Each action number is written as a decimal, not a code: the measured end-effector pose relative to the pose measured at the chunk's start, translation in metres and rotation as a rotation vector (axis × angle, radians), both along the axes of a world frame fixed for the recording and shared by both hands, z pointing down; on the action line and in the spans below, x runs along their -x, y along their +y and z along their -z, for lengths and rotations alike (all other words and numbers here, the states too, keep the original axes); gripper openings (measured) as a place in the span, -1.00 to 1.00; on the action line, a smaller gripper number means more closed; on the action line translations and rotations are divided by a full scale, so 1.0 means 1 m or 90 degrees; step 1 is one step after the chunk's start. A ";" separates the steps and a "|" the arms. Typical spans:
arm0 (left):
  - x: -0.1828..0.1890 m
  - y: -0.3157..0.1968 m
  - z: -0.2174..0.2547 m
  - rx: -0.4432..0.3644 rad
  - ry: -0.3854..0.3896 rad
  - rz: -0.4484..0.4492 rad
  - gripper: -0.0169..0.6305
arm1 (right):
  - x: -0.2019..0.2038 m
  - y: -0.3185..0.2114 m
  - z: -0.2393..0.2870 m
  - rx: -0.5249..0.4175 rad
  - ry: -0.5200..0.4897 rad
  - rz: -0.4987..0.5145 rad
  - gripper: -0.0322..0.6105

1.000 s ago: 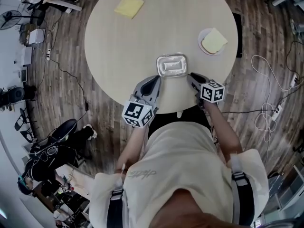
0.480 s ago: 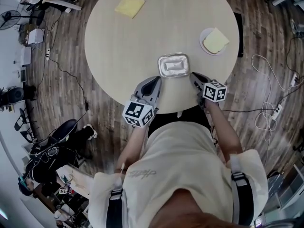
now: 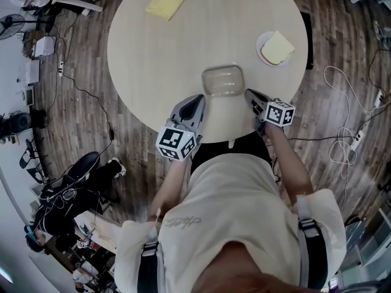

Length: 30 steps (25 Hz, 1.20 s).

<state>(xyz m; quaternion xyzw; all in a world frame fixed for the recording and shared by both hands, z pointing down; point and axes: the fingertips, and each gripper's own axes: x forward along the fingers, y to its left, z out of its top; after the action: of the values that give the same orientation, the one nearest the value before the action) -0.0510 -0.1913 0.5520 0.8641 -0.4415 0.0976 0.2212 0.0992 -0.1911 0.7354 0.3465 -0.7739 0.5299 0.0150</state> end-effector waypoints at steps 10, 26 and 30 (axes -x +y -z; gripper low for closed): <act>0.007 0.002 0.005 -0.005 0.005 0.009 -0.89 | 0.013 0.007 0.045 -0.067 -0.013 0.057 -0.88; 0.025 -0.004 0.034 -0.070 0.014 0.011 -0.89 | 0.003 -0.002 0.166 -0.290 0.159 0.101 -0.88; 0.023 -0.010 0.049 -0.097 0.024 0.005 -0.89 | -0.007 -0.011 0.191 -0.344 0.204 0.082 -0.88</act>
<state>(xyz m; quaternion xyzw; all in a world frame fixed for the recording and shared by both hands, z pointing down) -0.0736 -0.2017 0.5035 0.8785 -0.4464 0.0464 0.1635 0.1062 -0.2018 0.5440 0.3669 -0.8949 0.2419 0.0775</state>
